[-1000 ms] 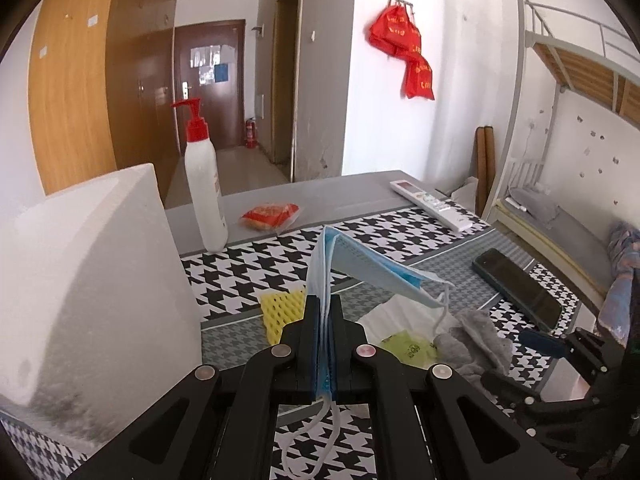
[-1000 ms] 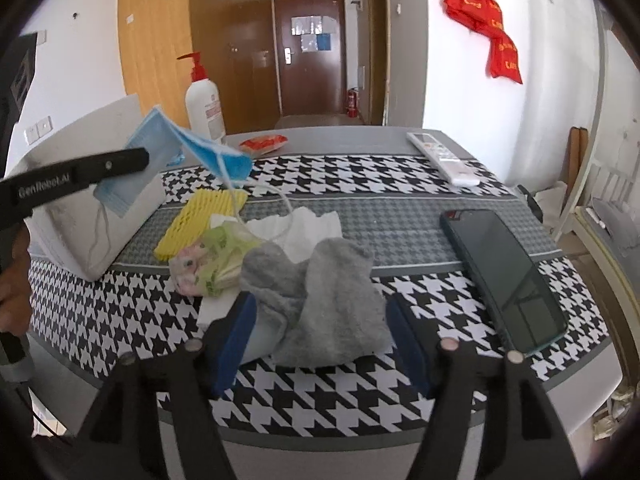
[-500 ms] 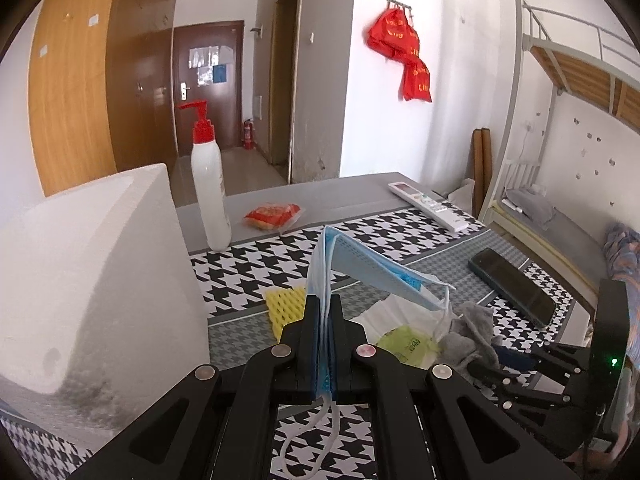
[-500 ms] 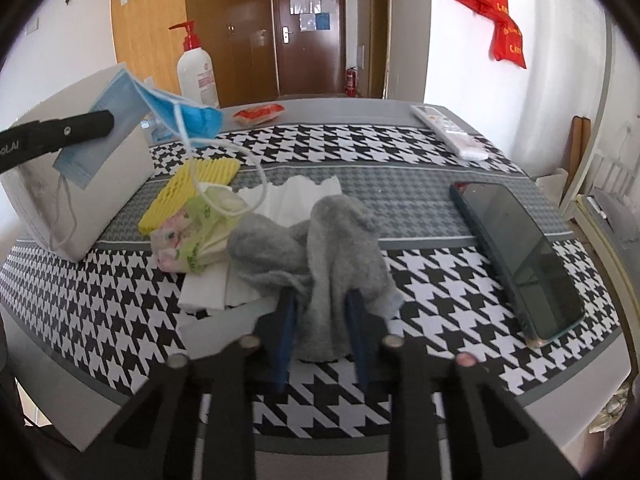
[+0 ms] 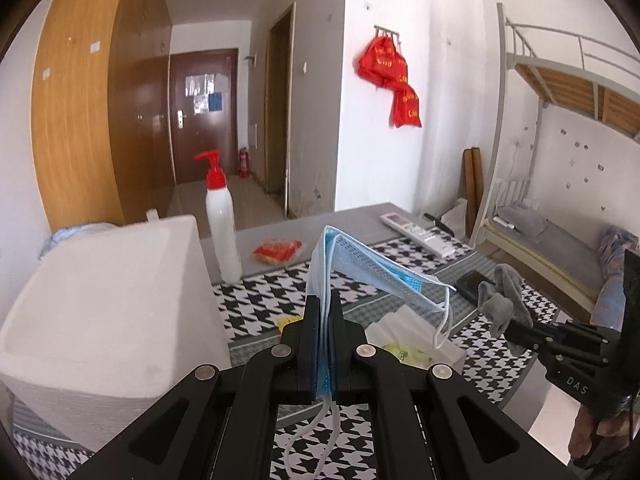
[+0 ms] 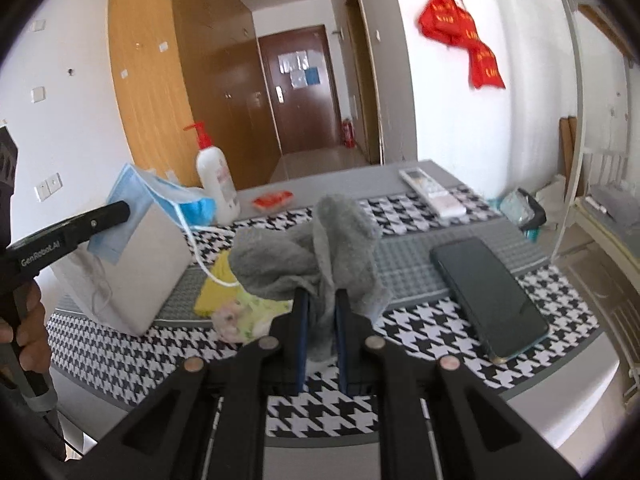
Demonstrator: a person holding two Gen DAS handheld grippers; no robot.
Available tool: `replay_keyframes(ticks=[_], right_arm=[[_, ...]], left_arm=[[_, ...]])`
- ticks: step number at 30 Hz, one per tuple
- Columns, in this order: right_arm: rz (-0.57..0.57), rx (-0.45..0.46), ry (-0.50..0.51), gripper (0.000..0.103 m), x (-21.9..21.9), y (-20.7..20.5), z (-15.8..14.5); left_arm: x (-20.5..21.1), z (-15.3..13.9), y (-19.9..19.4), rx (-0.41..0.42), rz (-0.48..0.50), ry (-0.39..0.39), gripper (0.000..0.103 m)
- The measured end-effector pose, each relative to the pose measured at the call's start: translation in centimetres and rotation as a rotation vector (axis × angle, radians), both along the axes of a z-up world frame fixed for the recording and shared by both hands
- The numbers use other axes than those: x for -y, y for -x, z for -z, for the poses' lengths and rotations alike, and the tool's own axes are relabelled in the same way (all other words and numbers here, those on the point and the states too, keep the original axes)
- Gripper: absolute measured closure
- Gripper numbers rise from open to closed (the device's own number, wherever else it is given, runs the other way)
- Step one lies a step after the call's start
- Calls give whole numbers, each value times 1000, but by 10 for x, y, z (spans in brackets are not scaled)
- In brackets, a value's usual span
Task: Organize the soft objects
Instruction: 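Carry the mask and sock with both grippers over the white foam box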
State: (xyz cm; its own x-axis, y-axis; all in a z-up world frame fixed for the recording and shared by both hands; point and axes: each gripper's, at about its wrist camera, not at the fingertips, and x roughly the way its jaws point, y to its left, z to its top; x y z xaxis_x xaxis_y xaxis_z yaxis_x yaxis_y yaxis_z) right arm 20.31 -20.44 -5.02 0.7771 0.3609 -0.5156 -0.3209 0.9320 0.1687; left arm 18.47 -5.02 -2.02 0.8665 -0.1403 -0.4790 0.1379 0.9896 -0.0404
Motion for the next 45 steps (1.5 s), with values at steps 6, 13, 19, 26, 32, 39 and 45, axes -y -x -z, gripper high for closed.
replay_keyframes(ticks=[6, 13, 19, 26, 32, 39, 45], right_arm=[[-6, 49, -8, 88, -9, 11, -19], [-3, 114, -18, 88, -19, 23, -42], [-23, 147, -23, 88, -30, 30, -54], [-46, 178, -19, 88, -43, 33, -63], [-63, 200, -19, 88, -59, 33, -72], [-99, 225, -14, 88, -89, 34, -81], [-143, 242, -13, 88, -115, 37, -86]], left_arm=[[-10, -16, 14, 60, -4, 3, 99], [-26, -38, 27, 125, -19, 18, 99], [-35, -50, 36, 159, -36, 19, 99], [-49, -54, 44, 180, -82, 16, 99], [-65, -65, 51, 209, -114, 6, 99], [-93, -72, 60, 232, -161, 2, 99], [-114, -75, 70, 242, -208, -5, 99]])
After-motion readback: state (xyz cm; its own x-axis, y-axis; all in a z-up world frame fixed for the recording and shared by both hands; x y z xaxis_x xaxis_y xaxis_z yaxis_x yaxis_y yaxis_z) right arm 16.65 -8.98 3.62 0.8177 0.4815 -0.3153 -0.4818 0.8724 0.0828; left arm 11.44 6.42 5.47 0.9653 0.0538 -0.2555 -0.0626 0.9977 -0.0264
